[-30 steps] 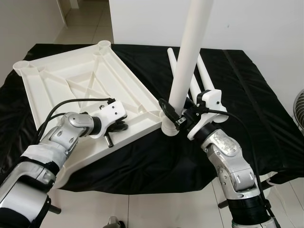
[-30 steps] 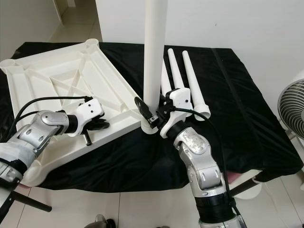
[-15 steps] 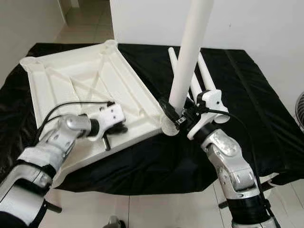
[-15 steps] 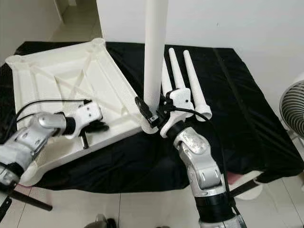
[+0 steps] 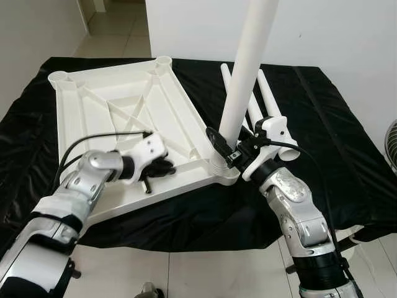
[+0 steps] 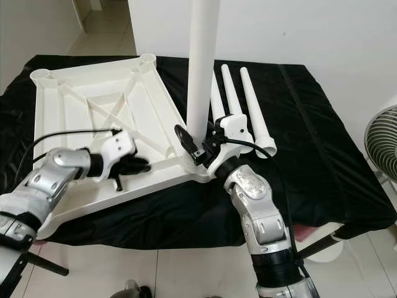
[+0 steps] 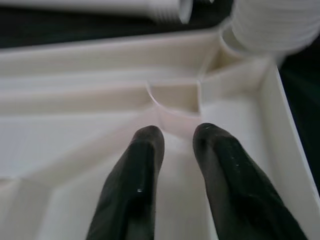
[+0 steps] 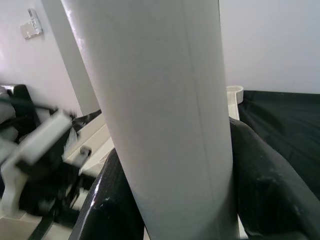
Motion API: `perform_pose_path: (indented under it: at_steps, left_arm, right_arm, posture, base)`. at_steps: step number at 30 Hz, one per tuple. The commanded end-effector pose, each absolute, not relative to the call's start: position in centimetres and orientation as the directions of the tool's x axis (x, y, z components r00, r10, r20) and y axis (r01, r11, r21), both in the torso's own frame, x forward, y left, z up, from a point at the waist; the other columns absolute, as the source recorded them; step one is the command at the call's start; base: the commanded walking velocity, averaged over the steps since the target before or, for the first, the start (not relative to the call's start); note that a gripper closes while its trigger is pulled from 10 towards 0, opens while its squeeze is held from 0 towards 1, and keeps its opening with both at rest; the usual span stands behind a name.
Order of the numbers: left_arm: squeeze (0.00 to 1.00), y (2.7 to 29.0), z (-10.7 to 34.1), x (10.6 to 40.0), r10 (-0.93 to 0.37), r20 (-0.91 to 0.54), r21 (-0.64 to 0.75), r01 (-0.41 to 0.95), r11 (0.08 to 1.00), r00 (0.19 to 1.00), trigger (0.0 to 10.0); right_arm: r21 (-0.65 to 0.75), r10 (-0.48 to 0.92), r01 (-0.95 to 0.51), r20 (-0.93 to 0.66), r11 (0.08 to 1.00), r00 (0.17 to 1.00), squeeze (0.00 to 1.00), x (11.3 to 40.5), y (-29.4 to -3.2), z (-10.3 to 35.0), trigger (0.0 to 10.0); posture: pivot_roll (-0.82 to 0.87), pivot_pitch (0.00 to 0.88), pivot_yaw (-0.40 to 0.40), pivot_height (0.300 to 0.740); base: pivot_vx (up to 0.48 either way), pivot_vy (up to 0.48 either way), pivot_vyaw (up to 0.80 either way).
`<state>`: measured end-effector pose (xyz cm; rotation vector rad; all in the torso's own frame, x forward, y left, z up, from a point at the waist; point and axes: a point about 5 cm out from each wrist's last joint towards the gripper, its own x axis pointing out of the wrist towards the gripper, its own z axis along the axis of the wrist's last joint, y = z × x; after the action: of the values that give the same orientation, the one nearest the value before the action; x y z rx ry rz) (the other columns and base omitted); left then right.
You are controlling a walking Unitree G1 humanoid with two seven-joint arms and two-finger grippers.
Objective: Building children table
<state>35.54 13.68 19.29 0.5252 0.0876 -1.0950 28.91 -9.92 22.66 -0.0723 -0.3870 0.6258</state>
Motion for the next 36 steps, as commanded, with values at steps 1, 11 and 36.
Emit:
perform_pose_path:
  at_steps: [1,11,36]
  left_arm:
    - [0.98,14.7,20.1,36.8,-0.682,-0.181,0.404,0.685,0.606,0.709,10.0]
    - [0.00,18.2,22.2,33.2,-0.667,-0.102,0.238,0.669,0.704,0.738,10.0]
    - [0.00,17.0,23.9,27.2,-0.764,-0.178,0.184,0.784,0.593,0.620,10.0]
  right_arm:
    - [-0.191,0.579,-0.549,0.356,0.814,0.734,0.00,28.8,-10.0,23.1,10.0]
    - [-0.172,0.508,-0.481,0.375,0.860,0.775,0.00,28.8,-11.5,22.7,10.0]
    - [-0.105,0.471,-0.463,0.325,0.880,0.820,0.00,31.3,-11.5,19.4,10.0]
  posture:
    - [-0.02,0.097,0.005,0.740]
    - [-0.02,0.062,0.028,0.740]
    - [0.02,0.079,0.031,0.740]
  base:
    - [0.000,0.000,0.00]
    - [0.000,0.000,0.00]
    - [0.000,0.000,0.00]
